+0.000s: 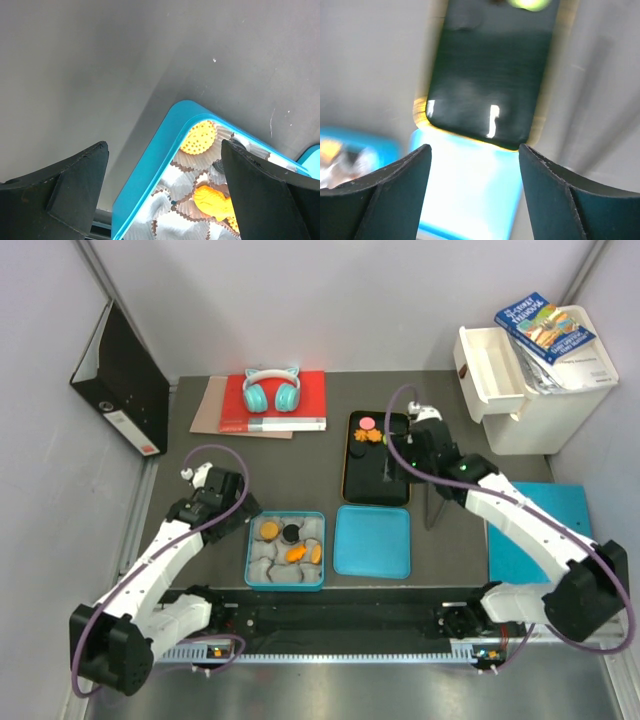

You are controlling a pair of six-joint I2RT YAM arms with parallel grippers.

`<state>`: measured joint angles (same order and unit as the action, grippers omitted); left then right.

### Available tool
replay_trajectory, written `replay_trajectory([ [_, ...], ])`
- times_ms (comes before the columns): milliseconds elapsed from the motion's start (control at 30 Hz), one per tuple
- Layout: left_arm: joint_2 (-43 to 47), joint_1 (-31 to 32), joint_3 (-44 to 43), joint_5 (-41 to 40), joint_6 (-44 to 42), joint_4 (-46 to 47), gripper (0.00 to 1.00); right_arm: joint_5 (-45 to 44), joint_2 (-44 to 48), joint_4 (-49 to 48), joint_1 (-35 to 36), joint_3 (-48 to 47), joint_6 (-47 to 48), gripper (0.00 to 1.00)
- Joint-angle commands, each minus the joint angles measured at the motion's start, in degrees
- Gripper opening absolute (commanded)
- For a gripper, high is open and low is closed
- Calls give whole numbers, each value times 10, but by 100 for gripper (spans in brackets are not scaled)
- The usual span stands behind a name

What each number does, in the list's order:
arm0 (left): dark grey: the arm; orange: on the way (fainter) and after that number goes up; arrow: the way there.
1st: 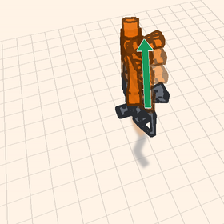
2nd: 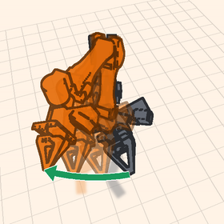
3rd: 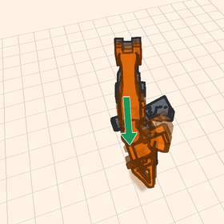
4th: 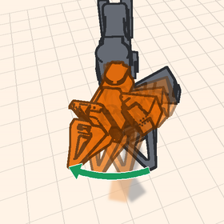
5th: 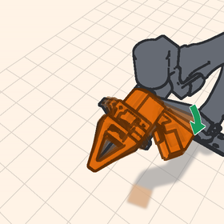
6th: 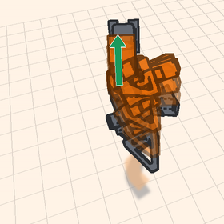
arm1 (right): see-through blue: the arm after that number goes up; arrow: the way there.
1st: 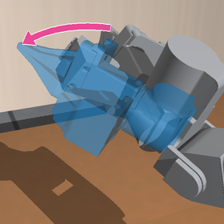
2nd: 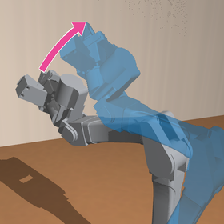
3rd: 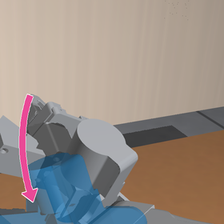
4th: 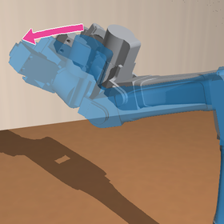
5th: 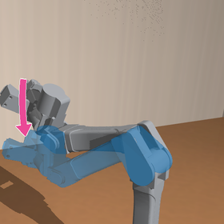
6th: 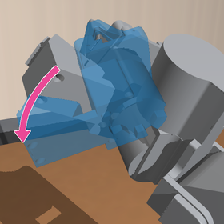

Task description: Pack the cookies

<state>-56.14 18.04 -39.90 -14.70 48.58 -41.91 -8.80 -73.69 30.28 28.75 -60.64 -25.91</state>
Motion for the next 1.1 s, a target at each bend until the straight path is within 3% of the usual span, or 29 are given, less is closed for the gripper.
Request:
replay_trajectory([
  [0,-15,-2,-44,-19,-17,8,98,-35,51,-42,79,23,37,70],
  [367,-31,-2,-73,7,-60,25,98,-60,108,-69,143,160,32,70],
  [533,-52,-2,-84,34,-67,35,98,-135,81,11,159,163,-18,70],
  [667,-64,-2,-80,54,-60,41,98,-142,63,38,159,169,-48,68],
  [1067,-47,-2,-62,66,-67,45,98,-112,-32,7,159,203,-101,48],
])
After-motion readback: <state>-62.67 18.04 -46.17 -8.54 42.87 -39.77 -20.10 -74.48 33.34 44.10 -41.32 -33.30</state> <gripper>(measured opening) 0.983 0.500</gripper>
